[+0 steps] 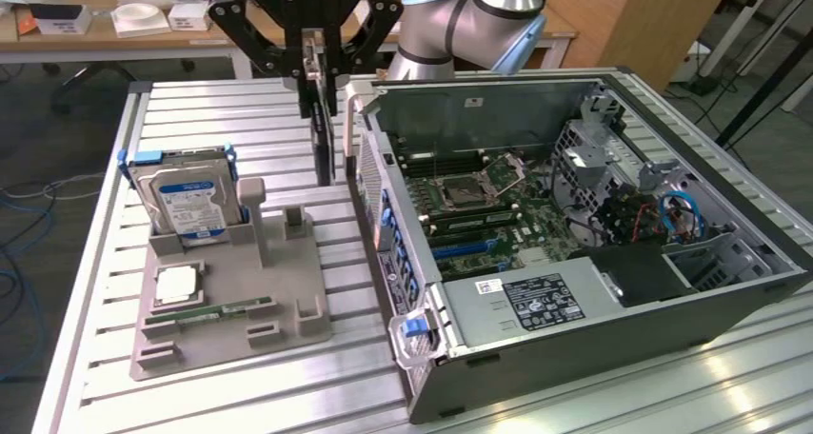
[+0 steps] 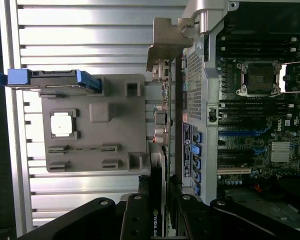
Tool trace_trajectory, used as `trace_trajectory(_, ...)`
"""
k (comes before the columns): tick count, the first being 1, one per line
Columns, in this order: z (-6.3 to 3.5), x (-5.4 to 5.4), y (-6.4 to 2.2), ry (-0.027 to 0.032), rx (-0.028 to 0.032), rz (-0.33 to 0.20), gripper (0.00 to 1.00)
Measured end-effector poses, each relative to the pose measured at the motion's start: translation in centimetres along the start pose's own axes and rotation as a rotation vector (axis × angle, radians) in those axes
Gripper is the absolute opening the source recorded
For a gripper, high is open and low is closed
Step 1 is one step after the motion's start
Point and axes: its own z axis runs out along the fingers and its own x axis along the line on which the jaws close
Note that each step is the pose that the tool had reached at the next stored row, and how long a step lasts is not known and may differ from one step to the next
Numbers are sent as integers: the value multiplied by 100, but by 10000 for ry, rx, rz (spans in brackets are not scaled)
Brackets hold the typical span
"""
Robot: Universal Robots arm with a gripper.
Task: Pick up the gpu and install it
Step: 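Pick up the gpu and move the gpu toward the slot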
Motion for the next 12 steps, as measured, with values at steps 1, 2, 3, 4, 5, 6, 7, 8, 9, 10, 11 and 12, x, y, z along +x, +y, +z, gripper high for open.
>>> trace_trajectory(1,0,-11,0,0,0,0,26)
trace_trajectory(2,1,-22,1,0,0,0,26)
trace_trajectory(3,1,-33,1,0,0,0,26)
trace_trajectory(4,1,-44,2,0,1,0,26)
trace_trajectory(5,2,-57,2,0,0,-1,26)
trace_trajectory(6,3,-68,3,-1,0,0,26)
trace_trajectory(7,3,-82,3,-1,0,-1,26)
trace_trajectory(8,4,-95,4,-1,-1,-1,26)
trace_trajectory(9,4,-109,5,0,0,0,26)
trace_trajectory(10,4,-123,5,0,0,0,26)
trace_trajectory(11,5,-136,6,-1,0,0,26)
trace_trajectory(12,5,-151,6,0,0,-1,26)
